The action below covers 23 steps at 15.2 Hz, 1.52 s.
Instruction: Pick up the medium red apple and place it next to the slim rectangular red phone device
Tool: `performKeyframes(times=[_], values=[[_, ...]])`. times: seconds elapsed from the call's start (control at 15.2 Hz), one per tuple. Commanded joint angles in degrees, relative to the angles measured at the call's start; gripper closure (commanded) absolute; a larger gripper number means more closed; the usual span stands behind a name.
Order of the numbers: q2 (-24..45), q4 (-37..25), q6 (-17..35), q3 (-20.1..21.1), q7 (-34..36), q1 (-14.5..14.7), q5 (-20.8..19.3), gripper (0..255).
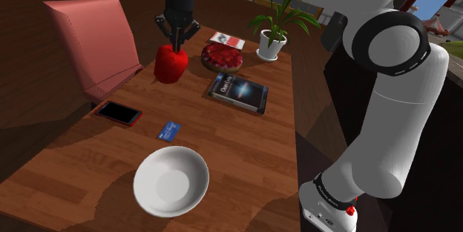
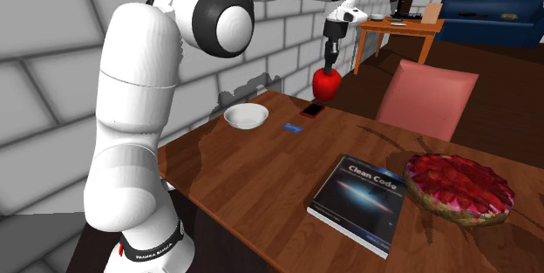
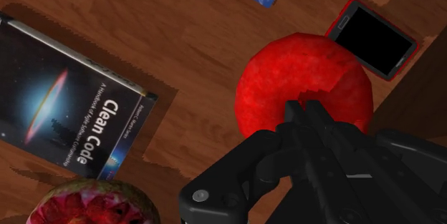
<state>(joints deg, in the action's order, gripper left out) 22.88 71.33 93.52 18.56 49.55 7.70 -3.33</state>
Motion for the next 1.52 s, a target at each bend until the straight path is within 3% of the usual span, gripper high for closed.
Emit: performKeyframes(times=[0.0,1.45], values=[[-0.48,2.28,1.85,-0.04,-0.19,-0.31,0.15,255],[0.18,18.38,18.52,-0.48,-0.52,-1.15,-0.11,255]])
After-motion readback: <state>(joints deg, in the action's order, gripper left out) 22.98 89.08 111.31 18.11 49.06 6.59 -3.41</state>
